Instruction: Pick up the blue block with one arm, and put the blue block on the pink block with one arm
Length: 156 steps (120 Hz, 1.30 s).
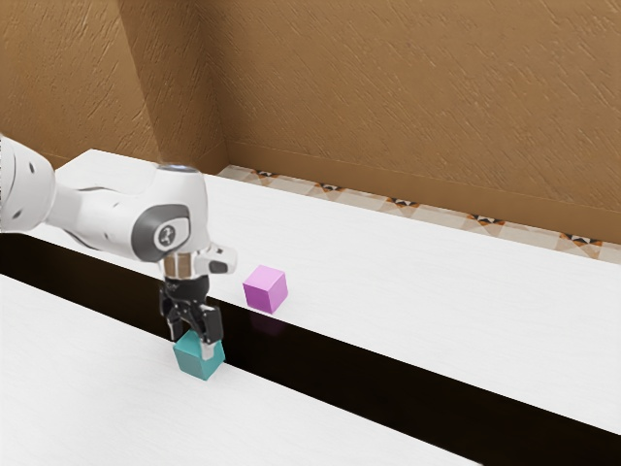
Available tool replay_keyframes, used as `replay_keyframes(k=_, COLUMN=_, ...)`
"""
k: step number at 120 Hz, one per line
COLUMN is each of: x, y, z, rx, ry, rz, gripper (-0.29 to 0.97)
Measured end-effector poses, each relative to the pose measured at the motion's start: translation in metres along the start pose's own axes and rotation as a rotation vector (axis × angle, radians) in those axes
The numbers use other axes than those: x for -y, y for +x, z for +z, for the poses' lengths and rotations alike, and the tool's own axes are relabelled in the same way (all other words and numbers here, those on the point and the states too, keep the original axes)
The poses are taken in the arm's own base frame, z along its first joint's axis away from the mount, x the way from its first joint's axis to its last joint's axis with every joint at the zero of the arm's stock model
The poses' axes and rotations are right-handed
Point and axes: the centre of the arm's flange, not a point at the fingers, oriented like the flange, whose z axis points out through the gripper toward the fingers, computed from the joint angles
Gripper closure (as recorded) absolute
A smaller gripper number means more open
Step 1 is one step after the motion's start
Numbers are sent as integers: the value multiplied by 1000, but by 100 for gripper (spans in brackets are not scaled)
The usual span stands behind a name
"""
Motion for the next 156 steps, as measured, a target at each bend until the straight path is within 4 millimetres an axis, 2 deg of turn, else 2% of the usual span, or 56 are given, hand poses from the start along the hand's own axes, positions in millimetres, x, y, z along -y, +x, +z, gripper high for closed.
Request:
replay_keyframes(k=18, x=-3, y=7, z=7, rx=0, ry=-9, rz=3, gripper=18)
replay_keyframes(k=41, x=-7, y=17, z=11, rx=-15, ry=-12, rz=10, gripper=27)
replay_keyframes(k=62, x=-8, y=21, z=-8, rx=-59, ry=7, rz=10, gripper=34)
replay_keyframes(k=69, x=-10, y=25, z=-23, rx=-82, ry=16, rz=13, gripper=34)
replay_keyframes(k=85, x=-10, y=34, z=-76, rx=-148, ry=44, rz=16, gripper=35)
replay_keyframes(k=99, x=0, y=45, z=-133, rx=-219, ry=62, rz=18, gripper=35)
replay_keyframes(k=105, x=4, y=52, z=-152, rx=-242, ry=61, rz=22, gripper=35)
replay_keyframes(k=111, x=10, y=61, z=-163, rx=-255, ry=55, rz=24, gripper=34)
replay_keyframes(k=126, x=27, y=82, z=-165, rx=-256, ry=27, rz=28, gripper=34)
replay_keyframes(k=146, x=40, y=111, z=-142, rx=-230, ry=-20, rz=45, gripper=35)
replay_keyframes(k=156, x=40, y=123, z=-133, rx=-223, ry=-31, rz=60, gripper=35)
